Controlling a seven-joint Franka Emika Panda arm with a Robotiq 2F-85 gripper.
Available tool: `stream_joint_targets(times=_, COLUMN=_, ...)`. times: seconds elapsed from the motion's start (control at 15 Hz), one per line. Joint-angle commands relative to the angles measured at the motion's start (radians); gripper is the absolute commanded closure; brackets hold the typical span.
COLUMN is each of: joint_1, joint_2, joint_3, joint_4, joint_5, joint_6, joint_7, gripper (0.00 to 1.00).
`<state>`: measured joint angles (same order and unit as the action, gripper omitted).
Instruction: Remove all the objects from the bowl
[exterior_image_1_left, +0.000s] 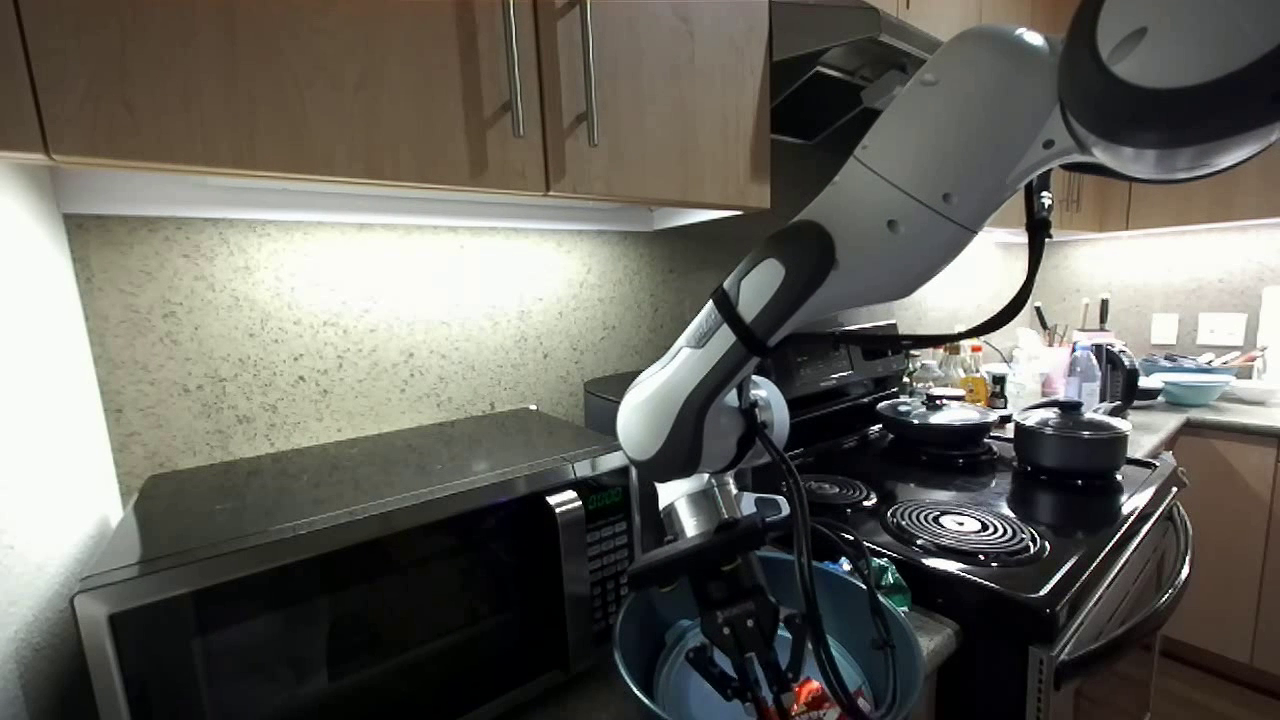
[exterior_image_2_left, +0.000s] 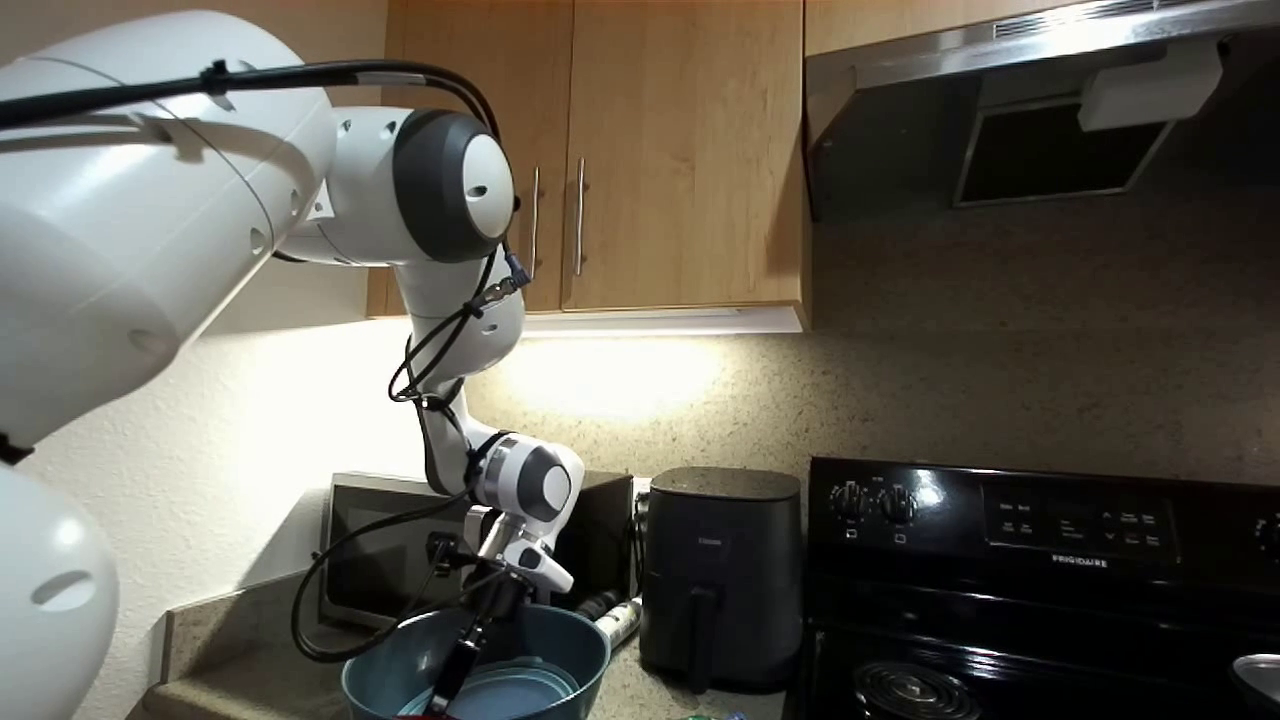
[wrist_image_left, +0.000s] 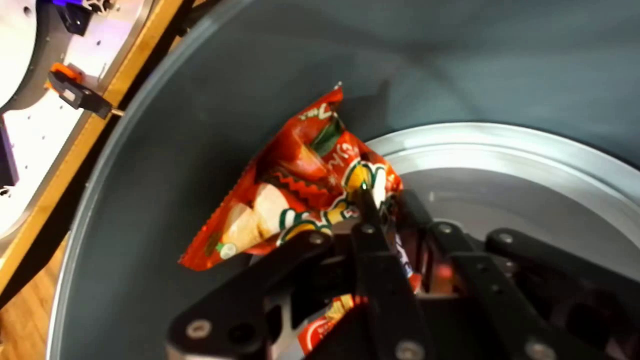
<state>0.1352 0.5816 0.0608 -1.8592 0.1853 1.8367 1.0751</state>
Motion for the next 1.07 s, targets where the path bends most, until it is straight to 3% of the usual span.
stream_joint_targets(times=0.0, joint_1=0.016, joint_2=-0.022, joint_3=-0.025, joint_4=-0.014, joint_5=0.005, joint_6=0.005, joint_7=-0.002, gripper=1.00)
stream_joint_targets(times=0.53, joint_1=0.095, joint_2=-0.214, joint_3=-0.091, joint_4=-0.081, joint_5=-0.151, joint_6=0.115, joint_7=0.231, gripper=1.00)
stream_joint_targets(times=0.93, joint_1=0.108, joint_2=-0.365, joint_3=-0.085, joint_4=-0.166, joint_5=-0.297, joint_6=0.180, joint_7=0.535, gripper=1.00)
stream_joint_targets(times=1.0, joint_1=0.099, joint_2=-0.374, joint_3=-0.072, joint_4=-0.171, joint_5=-0.303, joint_6=0.180, joint_7=0.539, gripper=1.00)
